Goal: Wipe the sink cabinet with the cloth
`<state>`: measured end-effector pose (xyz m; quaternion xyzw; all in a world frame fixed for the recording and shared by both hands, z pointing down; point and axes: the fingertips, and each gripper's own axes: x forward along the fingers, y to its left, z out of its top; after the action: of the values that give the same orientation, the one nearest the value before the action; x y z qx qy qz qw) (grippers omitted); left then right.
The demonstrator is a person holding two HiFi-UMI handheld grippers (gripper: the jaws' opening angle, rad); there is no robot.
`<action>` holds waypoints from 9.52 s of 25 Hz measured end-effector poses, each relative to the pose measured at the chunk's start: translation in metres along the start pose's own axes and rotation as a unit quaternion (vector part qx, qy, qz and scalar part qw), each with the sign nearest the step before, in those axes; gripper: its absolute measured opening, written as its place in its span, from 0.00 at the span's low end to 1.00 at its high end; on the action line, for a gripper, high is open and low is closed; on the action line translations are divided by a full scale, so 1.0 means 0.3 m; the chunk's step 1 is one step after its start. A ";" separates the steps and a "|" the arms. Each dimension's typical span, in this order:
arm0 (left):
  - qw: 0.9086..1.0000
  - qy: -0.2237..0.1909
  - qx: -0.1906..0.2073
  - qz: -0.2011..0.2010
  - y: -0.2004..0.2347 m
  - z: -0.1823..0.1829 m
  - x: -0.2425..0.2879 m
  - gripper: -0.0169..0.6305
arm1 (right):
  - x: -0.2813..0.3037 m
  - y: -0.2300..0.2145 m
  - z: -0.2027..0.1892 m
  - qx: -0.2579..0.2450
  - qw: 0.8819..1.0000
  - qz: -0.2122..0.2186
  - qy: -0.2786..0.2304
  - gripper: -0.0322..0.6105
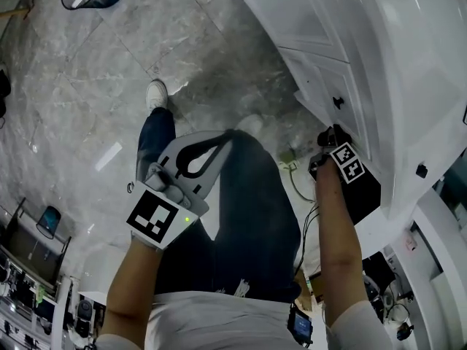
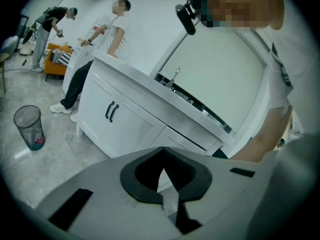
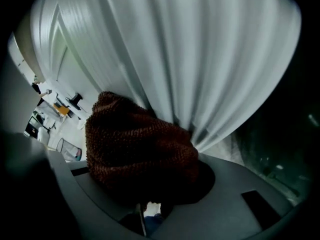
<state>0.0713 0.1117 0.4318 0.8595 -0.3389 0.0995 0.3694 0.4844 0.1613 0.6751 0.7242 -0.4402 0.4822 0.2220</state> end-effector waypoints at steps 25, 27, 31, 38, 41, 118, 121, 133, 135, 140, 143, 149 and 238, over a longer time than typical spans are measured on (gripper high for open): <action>0.999 -0.019 -0.033 0.034 0.173 0.021 -0.124 0.04 | 0.092 0.401 0.092 0.010 0.999 0.033 -0.041 0.21; 0.999 -0.019 -0.035 0.035 0.183 0.020 -0.135 0.04 | 0.097 0.418 0.094 0.025 0.998 0.028 -0.045 0.21; 0.998 -0.019 -0.037 0.038 0.202 0.020 -0.156 0.04 | 0.104 0.462 0.103 0.042 0.997 0.031 -0.050 0.21; 0.998 -0.023 -0.042 0.045 0.230 0.023 -0.177 0.04 | 0.126 0.582 0.129 0.042 0.996 0.062 -0.057 0.21; 0.998 -0.021 -0.045 0.045 0.238 0.016 -0.187 0.04 | 0.131 0.656 0.144 0.031 0.995 0.080 -0.059 0.21; 1.000 0.007 -0.001 0.002 0.044 -0.054 -0.118 0.04 | -0.064 0.335 0.163 -0.019 0.991 0.102 -0.082 0.19; 1.000 0.003 -0.009 0.012 0.048 -0.067 -0.121 0.04 | -0.030 0.355 0.154 -0.020 0.992 0.108 -0.068 0.19; 0.998 -0.020 -0.036 0.045 0.104 -0.065 -0.139 0.04 | 0.032 0.452 0.144 -0.068 0.990 0.106 -0.064 0.19; 0.998 -0.022 -0.037 0.048 0.112 -0.063 -0.137 0.04 | 0.037 0.473 0.146 -0.061 0.990 0.108 -0.069 0.19; 0.998 -0.023 -0.039 0.048 0.119 -0.063 -0.128 0.04 | 0.039 0.498 0.153 -0.037 0.989 0.119 -0.081 0.19; 0.998 -0.025 -0.040 0.046 0.120 -0.058 -0.125 0.04 | 0.041 0.500 0.153 -0.031 0.989 0.122 -0.083 0.19; 0.998 -0.025 -0.043 0.049 0.134 -0.047 -0.135 0.04 | 0.042 0.517 0.158 0.003 0.987 0.126 -0.095 0.19; 0.959 -0.045 0.225 -0.169 -0.221 0.934 -0.474 0.04 | -1.645 1.612 0.423 -0.251 0.824 0.408 -0.304 0.19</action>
<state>-0.0142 0.0202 0.1361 0.9687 -0.1742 0.0706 0.1622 0.0634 0.0271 0.1291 0.5080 -0.8462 0.1572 0.0338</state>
